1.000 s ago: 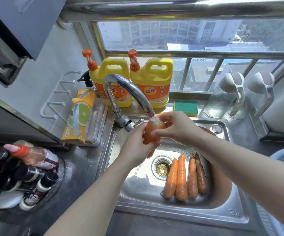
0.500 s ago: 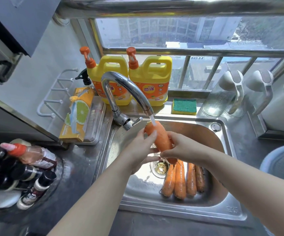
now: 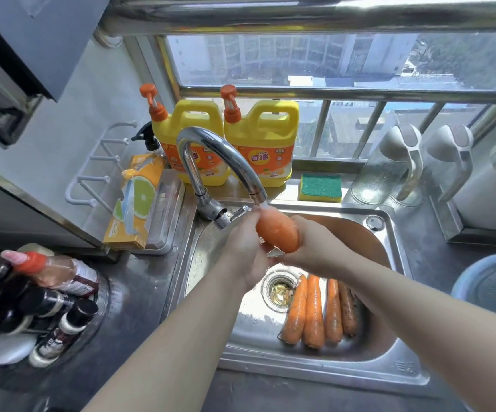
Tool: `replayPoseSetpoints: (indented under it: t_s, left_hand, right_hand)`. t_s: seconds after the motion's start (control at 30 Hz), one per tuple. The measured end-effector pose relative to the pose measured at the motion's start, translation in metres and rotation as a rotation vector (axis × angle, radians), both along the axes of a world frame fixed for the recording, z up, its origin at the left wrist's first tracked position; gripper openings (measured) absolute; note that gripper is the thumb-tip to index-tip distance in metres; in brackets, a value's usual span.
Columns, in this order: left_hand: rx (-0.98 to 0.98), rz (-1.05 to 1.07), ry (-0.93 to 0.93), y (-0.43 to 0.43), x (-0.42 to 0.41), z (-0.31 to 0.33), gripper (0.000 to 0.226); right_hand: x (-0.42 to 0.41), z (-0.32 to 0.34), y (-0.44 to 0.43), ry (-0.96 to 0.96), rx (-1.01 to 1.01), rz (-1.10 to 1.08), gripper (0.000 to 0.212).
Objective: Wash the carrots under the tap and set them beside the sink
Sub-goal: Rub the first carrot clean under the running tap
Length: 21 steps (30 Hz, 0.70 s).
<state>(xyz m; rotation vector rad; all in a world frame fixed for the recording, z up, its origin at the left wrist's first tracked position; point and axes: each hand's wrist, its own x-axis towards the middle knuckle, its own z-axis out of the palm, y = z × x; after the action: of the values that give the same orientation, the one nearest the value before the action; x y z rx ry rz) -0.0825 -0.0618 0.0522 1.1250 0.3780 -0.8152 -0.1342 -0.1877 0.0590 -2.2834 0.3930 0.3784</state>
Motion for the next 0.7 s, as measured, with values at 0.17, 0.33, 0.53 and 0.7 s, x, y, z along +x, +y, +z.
replayPoseSetpoints:
  t_s: [0.17,0.33,0.53,0.7]
  left_hand:
    - [-0.027,-0.147,-0.098,0.012,-0.005,-0.002,0.036]
    - [-0.063,-0.089,-0.048,0.01,-0.005,-0.003,0.033]
    - [-0.018,0.251,0.043,-0.01,0.006,0.004,0.008]
    - [0.016,0.2,-0.027,-0.007,0.002,0.005,0.018]
  right_hand:
    - [-0.002,0.01,-0.017,0.128,0.213,0.033,0.026]
    - [0.004,0.015,-0.019,0.273,0.115,0.136,0.035]
    - [-0.004,0.003,0.012,-0.109,-0.497,0.132,0.041]
    - [-0.008,0.001,0.013,-0.056,-0.615,0.131,0.041]
